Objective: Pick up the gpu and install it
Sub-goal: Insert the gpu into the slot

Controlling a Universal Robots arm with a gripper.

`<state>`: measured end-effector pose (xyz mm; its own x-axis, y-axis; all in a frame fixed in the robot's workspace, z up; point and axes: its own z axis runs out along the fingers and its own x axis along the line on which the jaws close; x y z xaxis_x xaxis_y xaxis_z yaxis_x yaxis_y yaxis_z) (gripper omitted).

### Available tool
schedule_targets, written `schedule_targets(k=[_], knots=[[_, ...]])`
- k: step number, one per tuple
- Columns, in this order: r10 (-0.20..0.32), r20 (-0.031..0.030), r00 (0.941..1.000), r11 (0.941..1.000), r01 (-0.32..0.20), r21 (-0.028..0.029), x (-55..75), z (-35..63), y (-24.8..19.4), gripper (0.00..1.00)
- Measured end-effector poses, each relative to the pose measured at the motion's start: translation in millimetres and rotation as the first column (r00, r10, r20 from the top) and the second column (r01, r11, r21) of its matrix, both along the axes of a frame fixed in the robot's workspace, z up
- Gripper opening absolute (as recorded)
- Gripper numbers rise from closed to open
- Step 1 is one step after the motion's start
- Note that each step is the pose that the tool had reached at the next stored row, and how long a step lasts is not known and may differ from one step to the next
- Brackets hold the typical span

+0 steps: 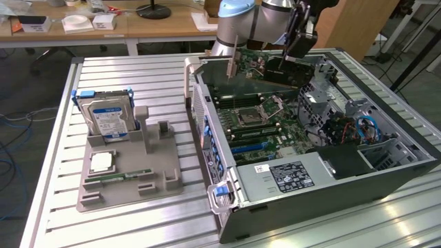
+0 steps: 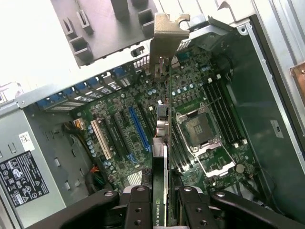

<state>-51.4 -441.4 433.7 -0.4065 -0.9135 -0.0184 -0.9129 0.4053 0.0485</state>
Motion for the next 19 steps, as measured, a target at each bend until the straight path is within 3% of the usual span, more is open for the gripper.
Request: schedule_targets(k=[10,19], knots=[[0.080,0.0000,0.9968,0.9968,-0.080,0.0001,4.3,0.0,0.0,0.26],[0.156,0.0000,0.9877,0.9877,-0.156,0.0001,7.0,0.0,0.0,0.26]])
